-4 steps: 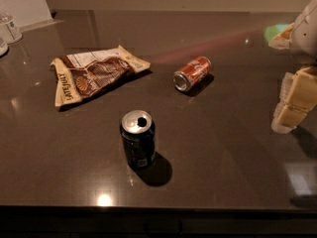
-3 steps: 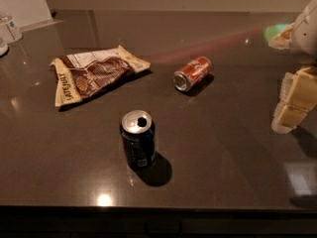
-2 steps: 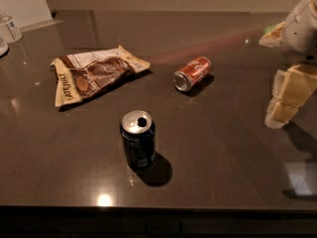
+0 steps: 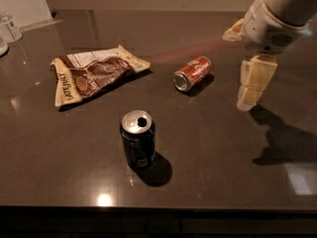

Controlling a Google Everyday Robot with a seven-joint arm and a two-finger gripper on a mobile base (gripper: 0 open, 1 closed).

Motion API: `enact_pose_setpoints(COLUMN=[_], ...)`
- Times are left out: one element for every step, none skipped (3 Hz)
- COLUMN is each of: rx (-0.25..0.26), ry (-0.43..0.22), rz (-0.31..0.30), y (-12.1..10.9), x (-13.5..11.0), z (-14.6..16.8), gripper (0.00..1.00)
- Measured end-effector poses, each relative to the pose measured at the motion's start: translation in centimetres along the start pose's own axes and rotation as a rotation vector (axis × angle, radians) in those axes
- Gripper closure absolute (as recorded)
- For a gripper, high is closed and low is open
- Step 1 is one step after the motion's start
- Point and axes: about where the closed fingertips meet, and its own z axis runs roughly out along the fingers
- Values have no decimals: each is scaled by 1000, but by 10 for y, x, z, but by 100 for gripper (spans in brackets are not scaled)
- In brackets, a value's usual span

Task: Pick coke can

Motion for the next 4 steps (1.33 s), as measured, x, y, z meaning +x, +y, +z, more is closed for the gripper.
enact_pose_setpoints(rx=[-27,-70,-87,-118], ry=[-33,-62,-75,-75], rz=[-51,-98,-117,-156], y=[-26,-52,-63,-73], x=[-16,-32,-39,-44], z=[24,55,68,84], gripper=[0,0,0,0])
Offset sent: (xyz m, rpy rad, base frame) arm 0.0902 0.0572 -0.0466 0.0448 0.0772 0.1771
